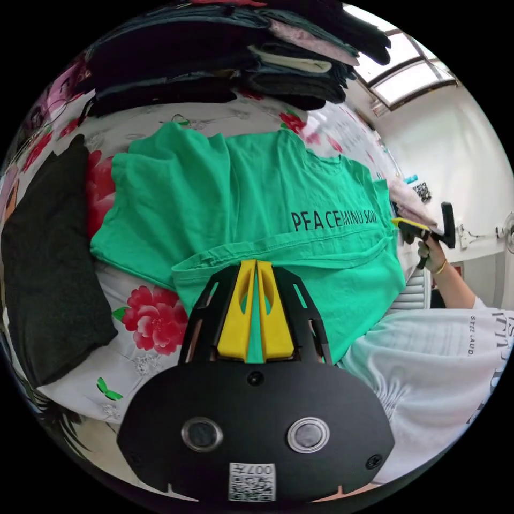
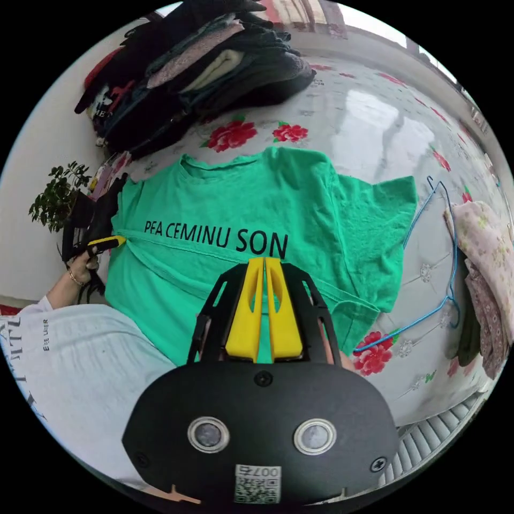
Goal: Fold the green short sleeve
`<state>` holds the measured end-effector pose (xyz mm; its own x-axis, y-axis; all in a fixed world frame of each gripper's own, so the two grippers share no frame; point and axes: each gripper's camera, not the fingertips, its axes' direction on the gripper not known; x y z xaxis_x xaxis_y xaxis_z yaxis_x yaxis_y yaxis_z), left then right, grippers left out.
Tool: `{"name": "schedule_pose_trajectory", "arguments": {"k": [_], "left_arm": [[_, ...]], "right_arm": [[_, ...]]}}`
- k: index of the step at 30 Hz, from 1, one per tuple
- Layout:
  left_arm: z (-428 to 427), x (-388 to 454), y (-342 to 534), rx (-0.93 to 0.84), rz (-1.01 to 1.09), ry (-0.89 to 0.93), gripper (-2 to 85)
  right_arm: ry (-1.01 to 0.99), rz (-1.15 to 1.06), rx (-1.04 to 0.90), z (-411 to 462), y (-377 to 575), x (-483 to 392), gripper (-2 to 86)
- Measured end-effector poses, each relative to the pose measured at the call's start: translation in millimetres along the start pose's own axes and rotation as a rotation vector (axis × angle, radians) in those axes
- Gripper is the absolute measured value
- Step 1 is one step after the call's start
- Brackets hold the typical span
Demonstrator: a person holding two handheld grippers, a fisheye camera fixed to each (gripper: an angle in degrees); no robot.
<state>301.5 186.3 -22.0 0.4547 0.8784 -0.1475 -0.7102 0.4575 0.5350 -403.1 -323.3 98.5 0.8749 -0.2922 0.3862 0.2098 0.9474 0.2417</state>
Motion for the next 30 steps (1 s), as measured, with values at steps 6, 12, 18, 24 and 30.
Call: {"name": "schedule_pose_trajectory", "arguments": {"k": [6,12,18,24,30], "left_arm": [[3.4,-29.2,3.2,-0.011,-0.046,0.003,-1.0],[3.6,-57.6,10.1,-0.012,-0.126,0.060,-1.0],[-35.7,-92.7,53.0,0.120,-0.256,0.027,-0.9],[-63.1,-126.0,110.0,0.198,-0.424,-0.027,0.6],[-71.0,-157.9,131.5,0.256,-0.533,0.012,6.8]], "right_arm": [[-0.155,-0.410,-0.268,50.4,-5.3,-98.9,0.2],[0.163,-0.217,-0.236,60.0,-49.5,-70.8,-0.2],[0.006,-0.042,-0.030,2.0,-59.2,-48.0,-0.2],[-0.112,-0.452,-0.356,62.9,-23.4,-135.5,-0.2],[0.205,-0.120,-0.207,41.8,-56.0,-81.8,-0.2]]}}
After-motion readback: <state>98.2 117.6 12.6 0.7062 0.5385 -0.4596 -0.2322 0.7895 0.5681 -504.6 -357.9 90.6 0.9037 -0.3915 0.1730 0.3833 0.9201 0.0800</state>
